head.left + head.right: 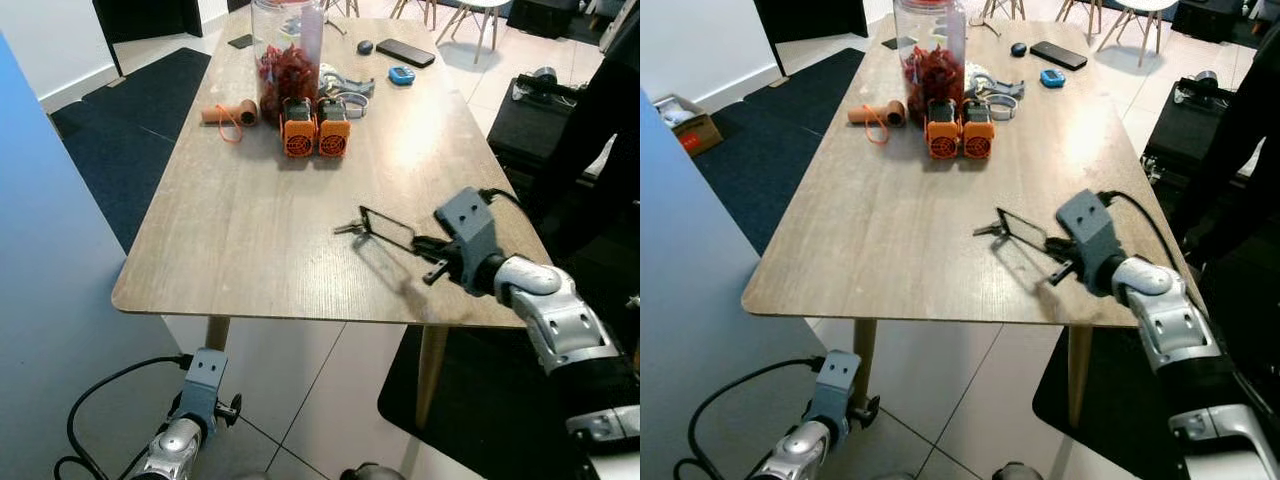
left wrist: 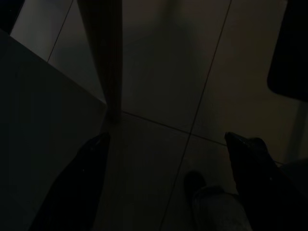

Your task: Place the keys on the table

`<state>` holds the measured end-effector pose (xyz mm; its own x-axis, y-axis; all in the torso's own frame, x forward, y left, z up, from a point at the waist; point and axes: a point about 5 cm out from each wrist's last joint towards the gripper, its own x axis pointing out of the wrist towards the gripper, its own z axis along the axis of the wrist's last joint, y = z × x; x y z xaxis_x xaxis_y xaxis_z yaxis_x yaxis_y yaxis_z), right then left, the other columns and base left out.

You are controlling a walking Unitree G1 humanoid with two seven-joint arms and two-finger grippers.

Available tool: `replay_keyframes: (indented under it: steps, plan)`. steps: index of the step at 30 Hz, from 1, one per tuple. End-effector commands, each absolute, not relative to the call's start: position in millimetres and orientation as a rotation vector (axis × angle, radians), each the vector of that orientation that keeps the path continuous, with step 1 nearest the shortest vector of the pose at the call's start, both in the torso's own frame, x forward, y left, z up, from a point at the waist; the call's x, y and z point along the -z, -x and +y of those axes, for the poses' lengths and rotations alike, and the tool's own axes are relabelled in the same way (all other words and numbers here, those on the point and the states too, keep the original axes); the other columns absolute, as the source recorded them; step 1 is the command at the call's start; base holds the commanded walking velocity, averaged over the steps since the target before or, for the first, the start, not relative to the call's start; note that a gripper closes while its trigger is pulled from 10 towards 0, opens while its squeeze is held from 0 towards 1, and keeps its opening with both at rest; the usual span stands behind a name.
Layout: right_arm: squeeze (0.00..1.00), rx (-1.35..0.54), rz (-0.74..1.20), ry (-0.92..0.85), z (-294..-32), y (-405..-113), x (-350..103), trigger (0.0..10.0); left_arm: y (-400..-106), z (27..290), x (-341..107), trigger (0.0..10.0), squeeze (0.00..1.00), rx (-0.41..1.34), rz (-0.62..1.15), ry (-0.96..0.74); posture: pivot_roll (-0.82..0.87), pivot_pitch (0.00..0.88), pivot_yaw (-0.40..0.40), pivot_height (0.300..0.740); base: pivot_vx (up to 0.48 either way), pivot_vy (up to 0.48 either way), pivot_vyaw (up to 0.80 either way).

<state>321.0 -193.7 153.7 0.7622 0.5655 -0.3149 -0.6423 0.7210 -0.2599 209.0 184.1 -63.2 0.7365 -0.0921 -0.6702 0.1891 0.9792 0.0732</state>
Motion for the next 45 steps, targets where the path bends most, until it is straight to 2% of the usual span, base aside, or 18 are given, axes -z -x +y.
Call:
replay_keyframes:
  steps: [1, 5, 15, 22, 24, 30, 35, 44, 45]
  plan:
    - [0.0, -0.717, 0.243, 0.358, -190, -316, -150, 10.0, -205, 186, 66, 10.0, 0.0, 0.152, 0.747, -0.138, 0.05, 0.079, -0.03, 0.74, 0.0, 0.0, 0.0]
    - [0.0, -0.876, 0.275, 0.346, -173, -302, -145, 10.0, -205, 186, 66, 10.0, 0.0, 0.153, 0.748, -0.137, 0.05, 0.074, -0.029, 0.74, 0.0, 0.0, 0.0]
    - [0.0, -0.986, 0.327, 0.341, -168, -288, -140, 10.0, -206, 184, 66, 10.0, 0.0, 0.155, 0.745, -0.132, 0.05, 0.076, -0.03, 0.74, 0.0, 0.0, 0.0]
    - [0.0, -0.754, 0.288, 0.421, -190, -307, -145, 10.0, -205, 184, 66, 10.0, 0.0, 0.155, 0.745, -0.127, 0.05, 0.078, -0.031, 0.74, 0.0, 0.0, 0.0]
    - [0.0, -0.566, 0.233, 0.572, -207, -323, -152, 10.0, -205, 184, 66, 10.0, 0.0, 0.156, 0.745, -0.128, 0.04, 0.083, -0.028, 0.74, 0.0, 0.0, 0.0]
    - [0.0, -0.521, 0.184, 0.677, -209, -326, -157, 10.0, -205, 184, 66, 10.0, 0.0, 0.155, 0.744, -0.127, 0.04, 0.083, -0.028, 0.74, 0.0, 0.0, 0.0]
    - [0.0, -0.549, 0.139, 0.764, -201, -326, -157, 10.0, -206, 184, 66, 10.0, 0.0, 0.153, 0.745, -0.128, 0.04, 0.083, -0.028, 0.74, 0.0, 0.0, 0.0]
    - [0.0, -0.802, -0.036, 0.974, -149, -312, -141, 10.0, -206, 184, 65, 10.0, 0.0, 0.151, 0.744, -0.127, 0.04, 0.085, -0.031, 0.74, 0.0, 0.0, 0.0]
    - [0.0, -0.802, -0.036, 0.974, -149, -312, -141, 10.0, -206, 184, 65, 10.0, 0.0, 0.151, 0.744, -0.127, 0.04, 0.085, -0.031, 0.74, 0.0, 0.0, 0.0]
